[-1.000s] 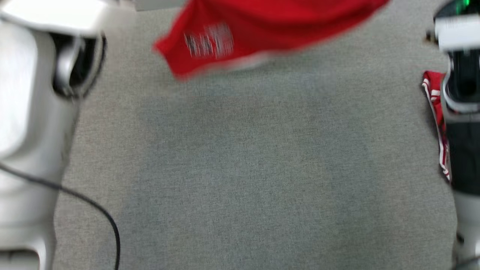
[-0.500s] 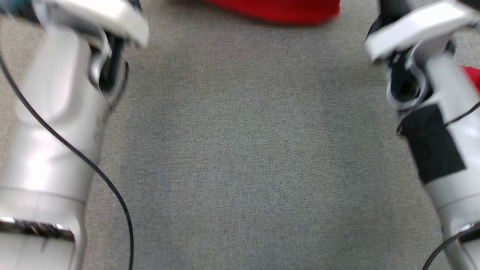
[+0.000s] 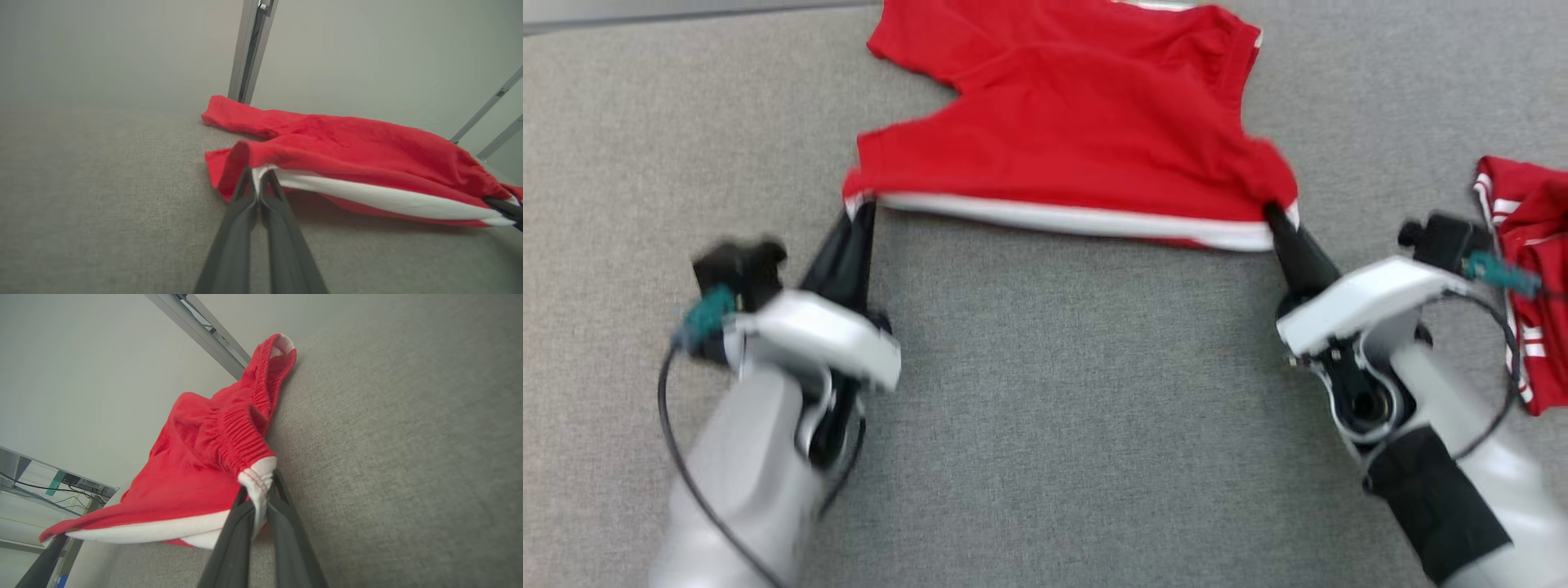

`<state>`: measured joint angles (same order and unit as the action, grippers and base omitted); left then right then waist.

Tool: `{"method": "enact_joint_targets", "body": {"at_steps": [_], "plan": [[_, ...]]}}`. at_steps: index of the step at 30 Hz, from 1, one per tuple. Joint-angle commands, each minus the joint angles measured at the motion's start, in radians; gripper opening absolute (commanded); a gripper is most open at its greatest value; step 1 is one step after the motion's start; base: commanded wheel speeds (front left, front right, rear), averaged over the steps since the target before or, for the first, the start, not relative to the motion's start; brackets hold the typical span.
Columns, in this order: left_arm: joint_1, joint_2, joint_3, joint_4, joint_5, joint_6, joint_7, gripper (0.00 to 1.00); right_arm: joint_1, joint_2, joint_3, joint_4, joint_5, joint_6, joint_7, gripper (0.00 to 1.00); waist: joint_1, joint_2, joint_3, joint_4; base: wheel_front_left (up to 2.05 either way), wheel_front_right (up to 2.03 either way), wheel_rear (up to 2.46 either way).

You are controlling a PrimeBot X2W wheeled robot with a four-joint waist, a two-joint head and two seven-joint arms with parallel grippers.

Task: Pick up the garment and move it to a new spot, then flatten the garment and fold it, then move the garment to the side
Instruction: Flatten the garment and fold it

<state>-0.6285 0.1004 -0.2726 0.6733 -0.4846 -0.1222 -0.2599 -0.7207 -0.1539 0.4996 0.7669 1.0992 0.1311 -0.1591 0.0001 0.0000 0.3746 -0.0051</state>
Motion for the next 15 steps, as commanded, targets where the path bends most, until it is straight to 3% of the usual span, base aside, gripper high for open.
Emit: {"method": "enact_joint_targets", "body": {"at_steps": [1,8,15], "plan": [[0.068,0.011,0.015,-0.050,0.009,0.006,-0.003,0.00,0.083,-0.012,0.014,-0.016,0.034,-0.001,-0.007,0.00,-0.0001,0.0000,-0.016,-0.009,0.00,0.00,0.00],[0.326,0.050,0.007,-0.233,0.021,0.046,0.031,0.00,0.262,-0.077,0.047,-0.144,0.110,-0.002,-0.017,0.00,-0.0001,0.0000,-0.063,-0.014,0.00,0.00,0.00],[0.561,0.113,-0.016,-0.541,0.026,0.135,0.212,0.00,0.455,-0.164,0.023,-0.250,0.163,-0.005,-0.043,0.00,-0.0001,0.0000,-0.121,0.012,0.00,0.00,0.00]]}}
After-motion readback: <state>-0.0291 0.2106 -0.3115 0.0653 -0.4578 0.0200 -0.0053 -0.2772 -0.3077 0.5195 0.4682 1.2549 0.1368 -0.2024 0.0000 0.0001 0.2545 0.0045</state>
